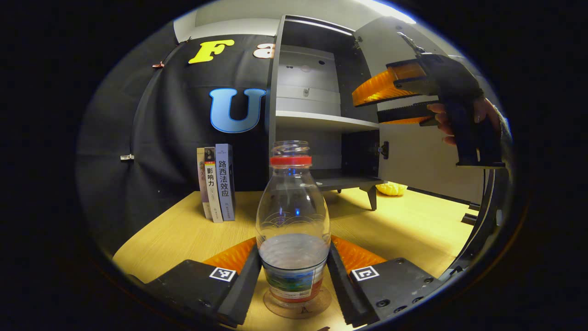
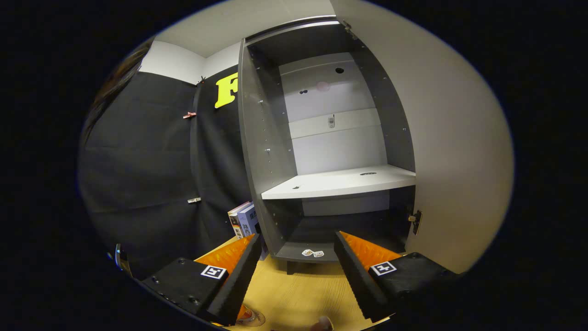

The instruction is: Open the cabinet door with the right hand, grasp the bottle in the cabinet with the left hand and place it on the coaster, then close the cabinet door with the right hand.

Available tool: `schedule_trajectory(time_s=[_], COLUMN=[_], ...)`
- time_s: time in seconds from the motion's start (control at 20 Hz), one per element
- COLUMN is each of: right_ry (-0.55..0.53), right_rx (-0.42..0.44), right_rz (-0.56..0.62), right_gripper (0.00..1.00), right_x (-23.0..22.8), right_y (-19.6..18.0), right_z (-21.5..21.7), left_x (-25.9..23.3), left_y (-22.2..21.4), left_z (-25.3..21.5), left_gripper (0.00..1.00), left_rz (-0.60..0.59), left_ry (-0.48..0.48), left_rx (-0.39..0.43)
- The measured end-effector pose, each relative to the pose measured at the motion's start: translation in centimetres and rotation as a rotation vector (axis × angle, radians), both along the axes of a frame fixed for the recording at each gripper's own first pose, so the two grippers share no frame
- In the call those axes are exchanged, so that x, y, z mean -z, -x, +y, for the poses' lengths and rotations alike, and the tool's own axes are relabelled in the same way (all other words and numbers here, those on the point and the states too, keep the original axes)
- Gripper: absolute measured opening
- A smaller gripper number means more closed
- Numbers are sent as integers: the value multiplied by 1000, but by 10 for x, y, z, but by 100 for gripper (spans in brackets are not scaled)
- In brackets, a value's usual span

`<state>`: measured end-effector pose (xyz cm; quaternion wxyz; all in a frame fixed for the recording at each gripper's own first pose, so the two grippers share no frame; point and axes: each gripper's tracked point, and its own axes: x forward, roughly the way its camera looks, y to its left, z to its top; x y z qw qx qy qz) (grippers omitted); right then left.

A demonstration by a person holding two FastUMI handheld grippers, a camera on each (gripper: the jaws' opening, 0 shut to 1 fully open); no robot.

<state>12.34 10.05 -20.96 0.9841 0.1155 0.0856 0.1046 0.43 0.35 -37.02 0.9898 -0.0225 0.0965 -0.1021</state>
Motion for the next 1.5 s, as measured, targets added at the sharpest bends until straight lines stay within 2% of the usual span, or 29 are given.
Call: schedule_trajectory(time_s=[0.4, 0.6, 0.8, 1.05, 1.35, 1.5], right_ry=[-5, -7, 4, 35, 182, 98], right_rx=[-29, -19, 6, 29, 2, -19], right_rz=[39, 69, 81, 61, -78, -71], right_gripper=[97, 98, 98, 98, 98, 99], right_x=[10, 17, 9, -32, -119, -153], right_y=[2, 5, 8, 14, 40, 73], right_z=[12, 12, 4, -8, -8, -2], left_x=[3, -8, -30, -84, -183, -224], left_y=[8, 8, 0, -13, -11, -7], left_z=[2, -4, 3, 13, 2, 1], left_gripper=[82, 89, 93, 94, 95, 95], left_rz=[-4, -19, -38, -64, -125, -133], left_ry=[21, 17, 6, 30, 55, 40], left_rx=[-11, 8, -6, -25, 57, 117])
